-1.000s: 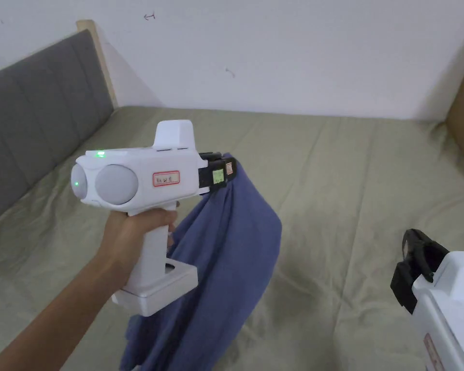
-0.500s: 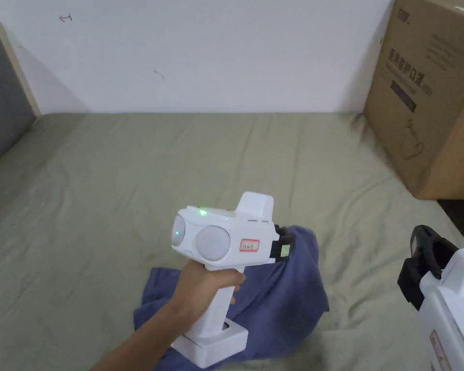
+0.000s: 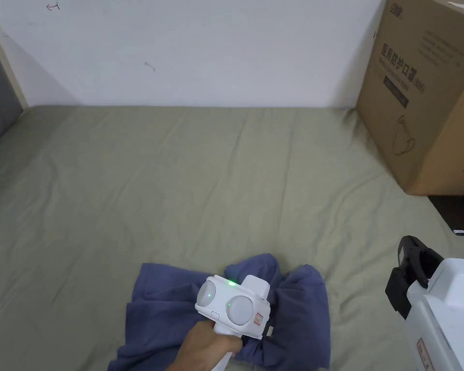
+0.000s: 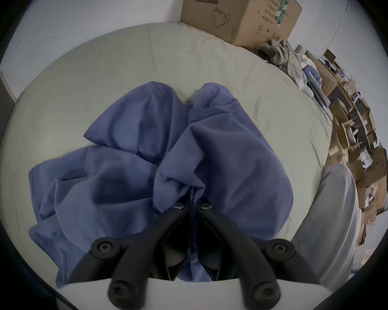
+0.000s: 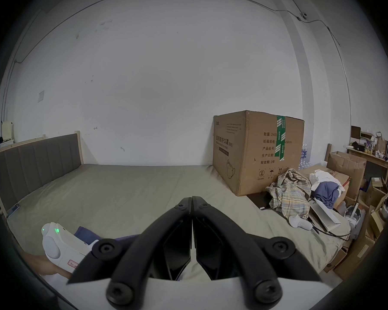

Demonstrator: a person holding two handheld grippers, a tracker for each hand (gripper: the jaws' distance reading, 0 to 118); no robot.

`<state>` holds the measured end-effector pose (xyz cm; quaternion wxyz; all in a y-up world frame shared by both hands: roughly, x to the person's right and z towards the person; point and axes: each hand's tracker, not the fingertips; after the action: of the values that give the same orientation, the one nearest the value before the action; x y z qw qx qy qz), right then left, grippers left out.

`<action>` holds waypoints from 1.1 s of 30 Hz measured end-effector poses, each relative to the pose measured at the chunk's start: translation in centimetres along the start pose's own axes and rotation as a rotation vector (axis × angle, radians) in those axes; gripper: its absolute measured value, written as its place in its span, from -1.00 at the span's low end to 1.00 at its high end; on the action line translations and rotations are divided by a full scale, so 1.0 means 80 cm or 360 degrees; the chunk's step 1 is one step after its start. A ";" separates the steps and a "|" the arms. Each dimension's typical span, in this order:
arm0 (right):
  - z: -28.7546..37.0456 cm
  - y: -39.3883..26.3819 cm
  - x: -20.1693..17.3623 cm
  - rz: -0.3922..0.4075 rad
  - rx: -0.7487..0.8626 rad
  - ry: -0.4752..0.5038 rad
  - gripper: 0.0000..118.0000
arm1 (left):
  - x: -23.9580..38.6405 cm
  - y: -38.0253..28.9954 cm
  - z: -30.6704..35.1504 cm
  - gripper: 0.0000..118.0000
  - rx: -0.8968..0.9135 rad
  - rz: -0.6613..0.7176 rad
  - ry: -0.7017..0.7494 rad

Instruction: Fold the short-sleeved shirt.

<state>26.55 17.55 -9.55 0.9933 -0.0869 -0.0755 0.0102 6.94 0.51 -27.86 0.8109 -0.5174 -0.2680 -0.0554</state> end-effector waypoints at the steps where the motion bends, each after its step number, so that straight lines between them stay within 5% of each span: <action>1: 0.001 0.001 -0.001 0.0006 0.0004 0.0000 -1.00 | 0.000 -0.001 0.011 -0.71 0.0073 0.0025 -0.0001; 5: 0.004 0.007 -0.006 0.0001 0.0043 -0.0018 -1.00 | 0.000 -0.003 0.073 0.88 0.0324 0.0044 0.0074; 16: 0.009 0.035 -0.023 -0.0002 0.0159 0.0022 -1.00 | -0.055 -0.008 0.284 0.93 0.1320 0.0172 0.0504; 19: 0.009 0.039 -0.029 0.0001 0.0182 0.0024 -1.00 | -0.077 -0.022 0.302 0.80 0.1454 0.0129 0.0739; 25: 0.008 0.043 -0.036 0.0008 0.0209 0.0046 -1.00 | -0.099 -0.057 0.323 -0.42 0.1537 0.0133 0.0918; 27: 0.009 0.044 -0.039 0.0015 0.0218 0.0059 -1.00 | -0.106 -0.066 0.324 -0.53 0.1571 0.0171 0.0943; 29: 0.009 0.044 -0.041 0.0019 0.0222 0.0063 -1.00 | -0.108 -0.073 0.328 -0.99 0.1591 0.0172 0.0953; 33: 0.011 0.047 -0.045 0.0024 0.0217 0.0079 -1.00 | -0.113 -0.073 0.326 -1.00 0.1526 0.0197 0.0941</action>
<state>22.87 21.25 -9.90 0.9984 -0.0199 -0.0493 0.0208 -12.73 18.80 -19.17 0.9974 -0.0683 0.0063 -0.0224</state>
